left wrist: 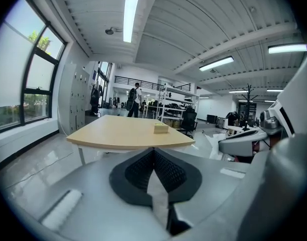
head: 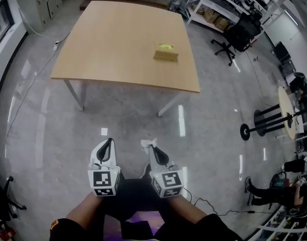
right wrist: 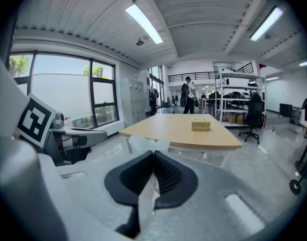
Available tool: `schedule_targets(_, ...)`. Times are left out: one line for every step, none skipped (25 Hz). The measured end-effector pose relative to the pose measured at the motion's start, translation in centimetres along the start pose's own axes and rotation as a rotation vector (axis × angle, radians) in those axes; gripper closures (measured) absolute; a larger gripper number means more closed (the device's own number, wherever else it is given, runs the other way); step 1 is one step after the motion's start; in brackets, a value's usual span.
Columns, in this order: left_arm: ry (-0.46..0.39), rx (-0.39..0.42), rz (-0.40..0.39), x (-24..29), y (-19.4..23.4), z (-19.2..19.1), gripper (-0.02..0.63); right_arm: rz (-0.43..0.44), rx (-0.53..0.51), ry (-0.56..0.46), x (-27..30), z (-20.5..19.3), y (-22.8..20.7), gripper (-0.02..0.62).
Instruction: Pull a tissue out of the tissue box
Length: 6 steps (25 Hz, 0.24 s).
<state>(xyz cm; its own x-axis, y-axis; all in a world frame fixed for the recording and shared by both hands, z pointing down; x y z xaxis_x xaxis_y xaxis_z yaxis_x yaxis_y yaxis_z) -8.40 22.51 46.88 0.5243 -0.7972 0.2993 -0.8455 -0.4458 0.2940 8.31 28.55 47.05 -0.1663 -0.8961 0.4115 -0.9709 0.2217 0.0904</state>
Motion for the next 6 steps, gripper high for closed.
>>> schedule_targets(-0.003,-0.005,0.007,-0.1,0.3,0.1,0.588,0.004,-0.002,-0.001,0.2,0.2,0.2,0.598)
schedule_targets(-0.004,-0.010,0.011,-0.2,0.7,0.1,0.588,0.008,-0.004,-0.002,0.4,0.4,0.4,0.598)
schedule_targets(-0.004,-0.013,0.014,-0.3,1.1,0.0,0.588,0.010,-0.006,-0.003,0.7,0.5,0.6,0.598)
schedule_targets(-0.003,-0.016,0.016,-0.3,1.5,0.0,0.588,0.012,-0.008,-0.004,1.0,0.6,0.9,0.598)
schedule_targets(-0.003,-0.019,0.018,-0.3,1.8,-0.1,0.588,0.014,-0.011,-0.006,1.2,0.8,1.1,0.598)
schedule_targets(-0.002,-0.021,0.021,-0.4,2.2,-0.2,0.588,0.016,-0.014,-0.008,1.5,0.9,1.4,0.598)
Point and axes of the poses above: the fingertips, and each gripper's own axes: x forward along the fingers, y to its left, z out of its top, the point moved 4 cm from there along -x, backward along the fingers, and after that the axes turned 9 degrees about -x, right-handed, at the moved point
